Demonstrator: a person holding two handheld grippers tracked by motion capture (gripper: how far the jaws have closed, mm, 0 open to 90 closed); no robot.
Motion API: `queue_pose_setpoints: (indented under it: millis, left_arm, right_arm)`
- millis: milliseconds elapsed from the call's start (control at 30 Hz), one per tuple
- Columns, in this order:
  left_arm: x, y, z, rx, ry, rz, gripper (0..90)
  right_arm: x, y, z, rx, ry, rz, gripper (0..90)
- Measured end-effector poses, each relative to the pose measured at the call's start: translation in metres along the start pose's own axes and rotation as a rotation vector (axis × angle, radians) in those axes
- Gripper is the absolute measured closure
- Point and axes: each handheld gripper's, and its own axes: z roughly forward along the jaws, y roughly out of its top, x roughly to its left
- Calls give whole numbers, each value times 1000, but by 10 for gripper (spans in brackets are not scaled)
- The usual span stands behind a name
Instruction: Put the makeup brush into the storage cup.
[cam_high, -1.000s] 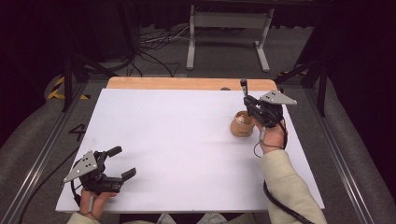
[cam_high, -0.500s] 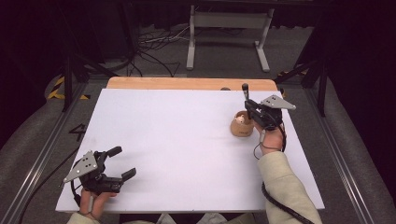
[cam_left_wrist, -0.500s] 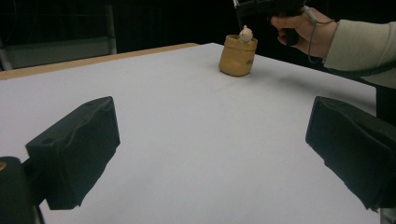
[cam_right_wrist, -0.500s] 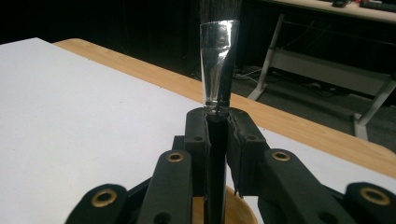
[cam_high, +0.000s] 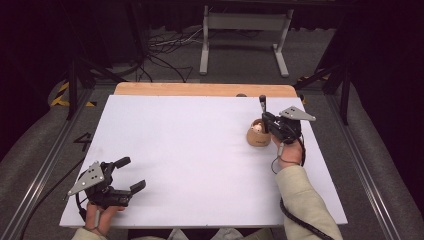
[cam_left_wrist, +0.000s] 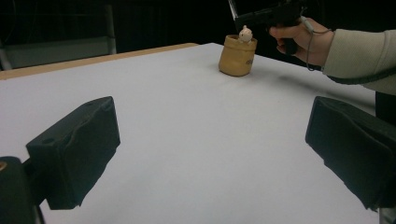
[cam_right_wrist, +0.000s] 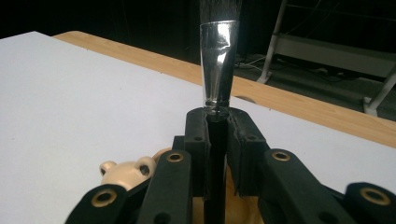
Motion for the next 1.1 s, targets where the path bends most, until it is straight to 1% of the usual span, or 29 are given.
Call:
queue_pose_setpoints:
  millis: [233,400,433,533,600,633,700,733,800,867,900,933,967,1000,1033,1067,1100]
  left_arm:
    - [0,0,0,1,0,1,35]
    - [0,0,0,1,0,3,36]
    - [0,0,0,1,-1,3,36]
    - [0,0,0,2,-2,-3,36]
    - [0,0,1,2,-2,-4,36]
    - [0,0,1,2,-2,-4,36]
    - [0,0,1,1,-2,-7,36]
    - [0,0,1,1,-2,-7,36]
    - [0,0,2,2,-4,1,36]
    - [0,0,2,3,-1,-3,36]
    - [0,0,2,3,-1,-3,36]
    - [0,0,2,3,-3,-4,36]
    - [1,0,3,2,-6,-4,36]
    - [1,0,3,1,-6,-1,36]
    - [1,1,4,4,-9,-2,35]
    - [1,1,4,4,-9,-2,35]
    - [1,1,4,4,-11,-1,35]
  right_arm:
    - [-2,-4,0,8,6,15,791]
    - [-4,-3,-2,21,13,51,773]
    - [-5,-2,-4,14,15,64,718]
    - [-7,0,-7,6,19,87,650]
    - [-8,2,-9,0,18,91,606]
    - [-9,3,-12,-6,19,103,580]
    - [-10,6,-15,-18,23,104,512]
    - [-10,6,-15,-18,23,104,512]
    - [-11,8,-19,-28,38,114,434]
    - [-10,11,-24,-39,61,106,361]
    - [-10,13,-26,-40,70,98,338]
    - [-10,13,-26,-40,70,98,338]
    - [-9,14,-29,-42,82,86,311]
    - [-8,15,-32,-47,88,70,275]
    - [-4,17,-39,-56,87,70,177]
    - [-3,18,-41,-46,83,76,133]
    - [-3,18,-41,-46,83,76,133]
